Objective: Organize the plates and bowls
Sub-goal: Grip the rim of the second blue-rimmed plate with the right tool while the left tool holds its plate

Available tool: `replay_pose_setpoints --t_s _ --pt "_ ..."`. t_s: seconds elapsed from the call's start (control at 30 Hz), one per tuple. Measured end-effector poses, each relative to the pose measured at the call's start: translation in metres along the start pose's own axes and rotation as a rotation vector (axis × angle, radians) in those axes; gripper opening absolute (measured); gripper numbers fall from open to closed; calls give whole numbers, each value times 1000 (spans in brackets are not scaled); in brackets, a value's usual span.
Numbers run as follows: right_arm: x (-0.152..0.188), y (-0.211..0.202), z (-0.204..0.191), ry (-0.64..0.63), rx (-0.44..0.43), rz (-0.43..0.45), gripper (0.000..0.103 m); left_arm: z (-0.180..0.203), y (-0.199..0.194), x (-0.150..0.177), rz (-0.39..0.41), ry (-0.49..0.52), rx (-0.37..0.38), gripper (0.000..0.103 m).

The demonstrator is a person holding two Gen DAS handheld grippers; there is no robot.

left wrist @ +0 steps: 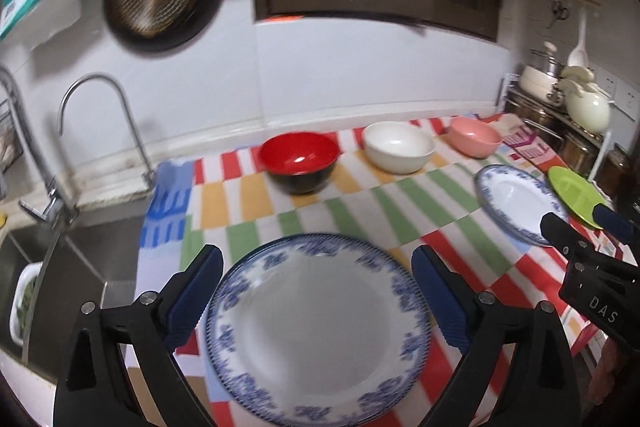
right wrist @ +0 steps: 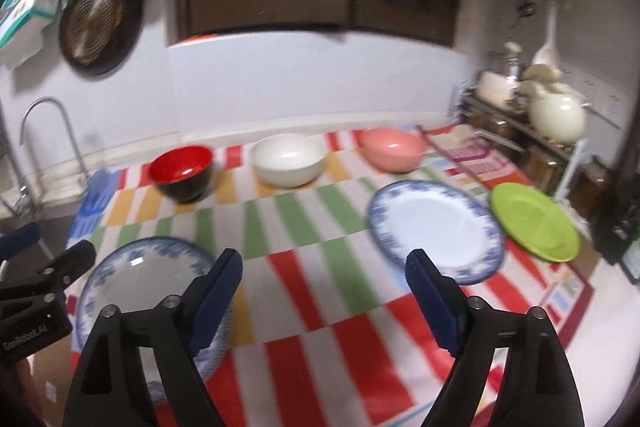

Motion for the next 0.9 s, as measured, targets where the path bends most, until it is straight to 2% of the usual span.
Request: replay_pose_setpoints --t_s 0.3,0.67,0.9 --pt "-13 -2 68 43 108 40 86 62 11 -23 29 35 41 98" --pt "-24 31 143 65 122 36 86 136 43 -50 45 63 52 98" --pt "-25 58 179 88 121 11 86 172 67 -59 23 94 39 98"
Point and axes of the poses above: each gripper's, at about its wrist camera, not at the fingertips, and y roughly the way its jaws point, z to its right, x to its underside, the point moved 2 cm from there along y, roughly the way its jaws point, and after that the axes turned 3 degrees about z, right-handed, at the moved point
